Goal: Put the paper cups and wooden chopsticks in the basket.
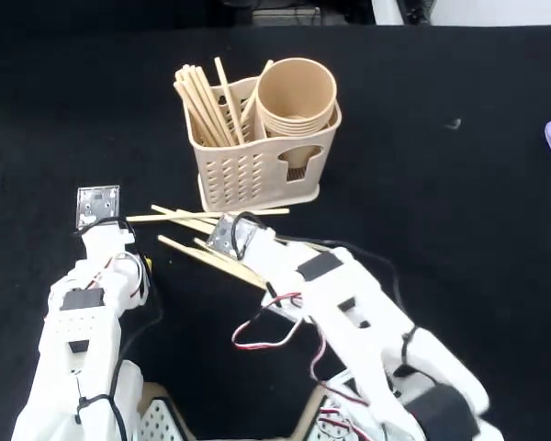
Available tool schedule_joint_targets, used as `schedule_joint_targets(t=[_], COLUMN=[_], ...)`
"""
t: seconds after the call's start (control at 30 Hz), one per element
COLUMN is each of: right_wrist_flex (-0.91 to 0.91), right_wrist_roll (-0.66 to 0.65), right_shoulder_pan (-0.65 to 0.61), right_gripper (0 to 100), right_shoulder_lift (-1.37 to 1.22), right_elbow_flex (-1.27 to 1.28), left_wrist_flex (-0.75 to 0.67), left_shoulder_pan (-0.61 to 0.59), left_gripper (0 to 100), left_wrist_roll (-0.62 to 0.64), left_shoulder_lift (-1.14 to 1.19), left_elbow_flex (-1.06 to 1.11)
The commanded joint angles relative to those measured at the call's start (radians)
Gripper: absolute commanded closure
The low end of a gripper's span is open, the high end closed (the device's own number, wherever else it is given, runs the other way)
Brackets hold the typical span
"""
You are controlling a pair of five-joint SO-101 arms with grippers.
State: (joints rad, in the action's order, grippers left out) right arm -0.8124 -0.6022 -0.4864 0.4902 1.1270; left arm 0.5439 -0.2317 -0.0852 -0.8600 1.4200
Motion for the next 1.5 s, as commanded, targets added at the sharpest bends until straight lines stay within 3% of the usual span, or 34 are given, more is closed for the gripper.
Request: schedule_joint_targets(t=[0.0, 0.37, 0.77, 1.1, 1.3, 1.47], right_wrist_flex=[-0.087, -0.295, -0.126, -0.069, -0.066, -0.058], right_wrist_roll=[0.006, 0.008, 0.176, 0.189, 0.193, 0.275], right_shoulder_pan=[-0.012, -0.012, -0.014, -0.012, -0.014, -0.084], right_gripper=[98.8, 98.8, 98.8, 98.8, 98.8, 98.8], right_shoulder_lift=[0.173, 0.553, 0.581, 0.585, 0.579, 0.578], right_elbow_flex=[-0.051, -0.133, -0.159, -0.070, -0.260, -0.412], left_wrist_flex=[-0.015, -0.015, -0.015, -0.015, -0.015, -0.015], left_shoulder_pan=[0.013, 0.013, 0.013, 0.013, 0.013, 0.013], left_gripper=[83, 83, 83, 83, 83, 83], left_wrist_roll=[-0.008, -0.008, -0.008, -0.008, -0.008, -0.008], left_shoulder_lift=[-0.018, -0.018, -0.018, -0.018, -0.018, -0.018], left_elbow_flex=[-0.007, -0.007, -0.007, -0.007, -0.007, -0.007])
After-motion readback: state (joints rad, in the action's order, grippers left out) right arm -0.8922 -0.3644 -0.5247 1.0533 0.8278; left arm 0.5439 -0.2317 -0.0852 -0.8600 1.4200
